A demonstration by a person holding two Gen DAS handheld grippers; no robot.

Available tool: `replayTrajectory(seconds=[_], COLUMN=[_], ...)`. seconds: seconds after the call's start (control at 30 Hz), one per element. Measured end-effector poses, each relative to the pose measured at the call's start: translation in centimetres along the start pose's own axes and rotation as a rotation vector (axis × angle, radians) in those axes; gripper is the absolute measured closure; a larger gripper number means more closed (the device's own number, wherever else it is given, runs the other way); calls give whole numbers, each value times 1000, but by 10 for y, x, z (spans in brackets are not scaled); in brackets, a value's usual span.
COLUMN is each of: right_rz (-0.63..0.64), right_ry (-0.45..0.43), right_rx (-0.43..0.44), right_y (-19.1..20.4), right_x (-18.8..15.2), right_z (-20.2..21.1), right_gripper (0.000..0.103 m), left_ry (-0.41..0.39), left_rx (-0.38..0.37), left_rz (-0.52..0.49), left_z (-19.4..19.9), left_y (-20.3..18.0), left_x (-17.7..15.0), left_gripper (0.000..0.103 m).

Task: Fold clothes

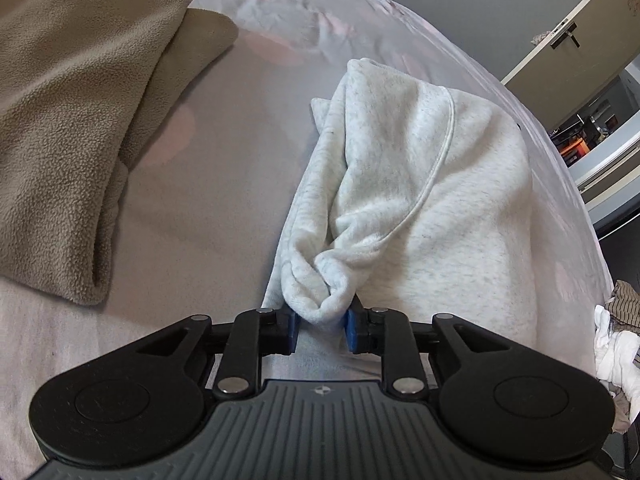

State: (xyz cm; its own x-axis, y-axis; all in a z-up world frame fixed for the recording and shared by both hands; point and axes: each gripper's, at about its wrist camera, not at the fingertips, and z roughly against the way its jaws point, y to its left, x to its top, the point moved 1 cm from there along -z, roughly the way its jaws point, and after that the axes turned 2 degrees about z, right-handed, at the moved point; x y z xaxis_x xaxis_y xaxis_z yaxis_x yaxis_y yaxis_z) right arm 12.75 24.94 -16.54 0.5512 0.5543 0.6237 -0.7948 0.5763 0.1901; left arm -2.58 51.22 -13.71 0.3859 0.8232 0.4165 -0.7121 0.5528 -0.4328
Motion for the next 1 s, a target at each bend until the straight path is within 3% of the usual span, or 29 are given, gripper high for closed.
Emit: replayTrajectory(seconds=[0.07, 0.1, 0.13, 0.2, 0.23, 0.37, 0.43, 0.5, 0.6, 0.73, 0.93, 1.0], right_rz=[-21, -34, -48, -78, -87, -88, -98, -121, -200, -322, -494, -538], right_ry=[8, 10, 10, -1, -13, -86, -125, -166, -198, -182, -153, -147], right_rx=[-9, -18, -24, -27, -27, -34, -24, -8, 39, 103, 232, 271], right_y=[-3, -5, -7, -11, -12, -9, -8, -10, -20, -35, -55, -60], right_x=[-2, -2, -3, -4, -4, -5, -6, -5, -1, 1, -1, -2], right_z=[2, 4, 7, 12, 16, 33, 37, 42, 41, 27, 0, -8], right_gripper=[93, 102, 103, 102, 102, 91, 80, 57, 43, 41, 38, 38], left_ry=[-9, -19, -35, -74, -93, -178, -194, -192, -179, -164, -57, -49], left_rx=[9, 21, 42, 56, 38, -17, -40, -72, -102, -104, -142, -139], left_rz=[2, 5, 11, 40, 57, 92, 107, 118, 136, 167, 283, 264], left_z=[10, 15, 22, 36, 42, 62, 62, 59, 38, 18, -12, -16], left_y=[1, 2, 4, 10, 13, 20, 21, 21, 17, 20, 40, 38], left_x=[-3, -4, -6, -10, -12, -19, -15, -13, -1, 5, 0, 0], left_gripper=[77, 71, 58, 49, 49, 46, 32, 31, 31, 31, 30, 30])
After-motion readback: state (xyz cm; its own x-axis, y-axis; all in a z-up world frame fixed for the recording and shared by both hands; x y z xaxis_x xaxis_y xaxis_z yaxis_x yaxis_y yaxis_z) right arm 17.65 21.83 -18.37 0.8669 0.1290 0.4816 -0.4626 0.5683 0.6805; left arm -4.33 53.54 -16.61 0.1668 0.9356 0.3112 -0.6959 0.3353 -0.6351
